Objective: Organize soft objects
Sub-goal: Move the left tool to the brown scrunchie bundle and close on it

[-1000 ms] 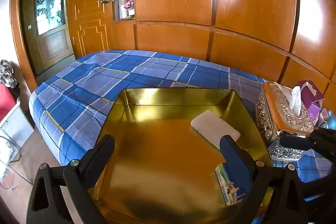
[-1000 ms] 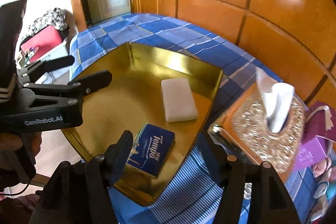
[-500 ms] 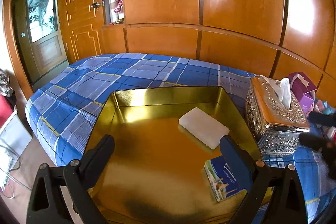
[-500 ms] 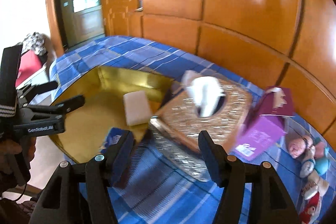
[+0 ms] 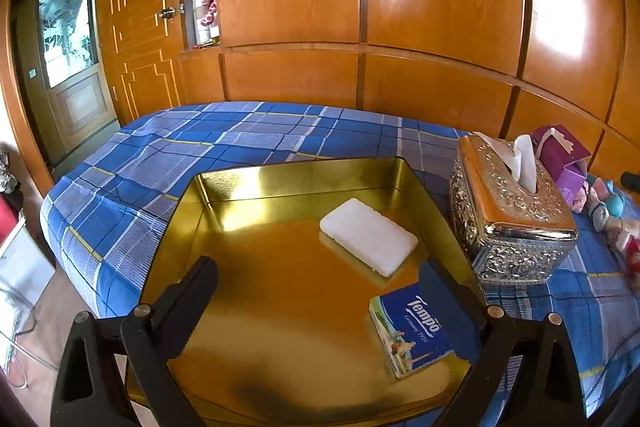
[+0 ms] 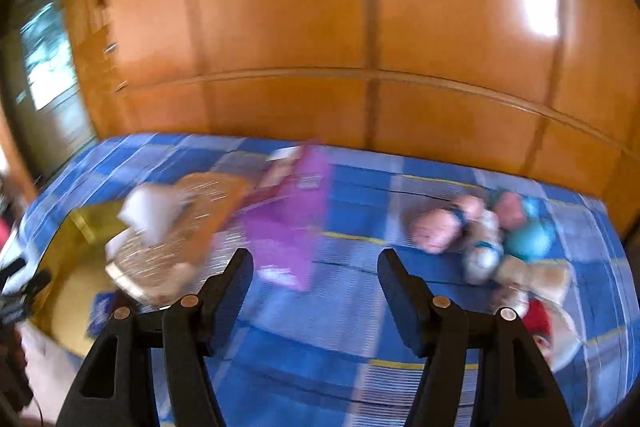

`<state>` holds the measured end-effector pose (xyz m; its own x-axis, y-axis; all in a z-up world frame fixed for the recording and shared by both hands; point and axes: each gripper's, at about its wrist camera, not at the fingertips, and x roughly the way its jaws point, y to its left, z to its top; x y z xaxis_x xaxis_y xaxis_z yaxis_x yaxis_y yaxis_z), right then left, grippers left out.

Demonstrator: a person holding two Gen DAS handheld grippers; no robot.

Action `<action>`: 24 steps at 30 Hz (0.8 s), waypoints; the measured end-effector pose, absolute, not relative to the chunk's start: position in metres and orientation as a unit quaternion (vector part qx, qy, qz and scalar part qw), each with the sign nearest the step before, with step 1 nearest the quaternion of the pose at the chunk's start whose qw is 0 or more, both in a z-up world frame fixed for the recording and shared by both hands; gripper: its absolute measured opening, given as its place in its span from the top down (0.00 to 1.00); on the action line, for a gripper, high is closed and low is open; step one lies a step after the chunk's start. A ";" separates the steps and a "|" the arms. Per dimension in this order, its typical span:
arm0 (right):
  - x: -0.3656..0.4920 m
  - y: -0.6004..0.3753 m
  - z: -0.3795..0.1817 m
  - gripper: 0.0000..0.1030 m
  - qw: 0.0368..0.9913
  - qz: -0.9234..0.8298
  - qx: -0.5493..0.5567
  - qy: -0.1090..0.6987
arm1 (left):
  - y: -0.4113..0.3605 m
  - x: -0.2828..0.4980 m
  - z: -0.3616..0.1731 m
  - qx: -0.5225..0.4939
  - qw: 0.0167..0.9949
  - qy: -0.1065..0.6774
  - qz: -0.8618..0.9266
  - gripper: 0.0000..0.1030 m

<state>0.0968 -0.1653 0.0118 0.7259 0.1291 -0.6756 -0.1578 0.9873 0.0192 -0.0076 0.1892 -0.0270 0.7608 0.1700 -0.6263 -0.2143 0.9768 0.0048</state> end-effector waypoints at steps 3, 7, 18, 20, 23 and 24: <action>0.102 -0.207 0.015 0.35 0.935 0.017 0.011 0.355 | 0.184 -0.008 -0.027 -0.029 0.939 0.331 0.094 0.02; 0.104 -0.252 0.018 0.30 0.937 -0.051 0.045 0.343 | 0.177 -0.010 -0.024 -0.024 0.941 0.328 0.079 0.02; 0.104 -0.360 0.007 0.30 0.912 -0.207 0.141 0.326 | 0.137 -0.018 0.002 0.006 0.953 0.304 0.019 0.02; 0.106 -0.372 0.004 0.30 0.907 -0.227 0.152 0.320 | 0.126 -0.017 0.007 0.016 0.953 0.301 0.005 0.02; 0.106 -0.390 -0.005 0.30 0.899 -0.254 0.168 0.314 | 0.108 -0.017 0.014 0.032 0.954 0.297 -0.017 0.02; 0.104 -0.395 -0.009 0.30 0.897 -0.260 0.173 0.313 | 0.101 -0.017 0.017 0.039 0.954 0.296 -0.028 0.02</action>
<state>0.1045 -0.3950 -0.0087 0.6689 -0.3579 -0.6515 0.5746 0.8050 0.1477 -0.0170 0.1007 0.0165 0.8233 -0.0302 -0.5668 0.0768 0.9953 0.0586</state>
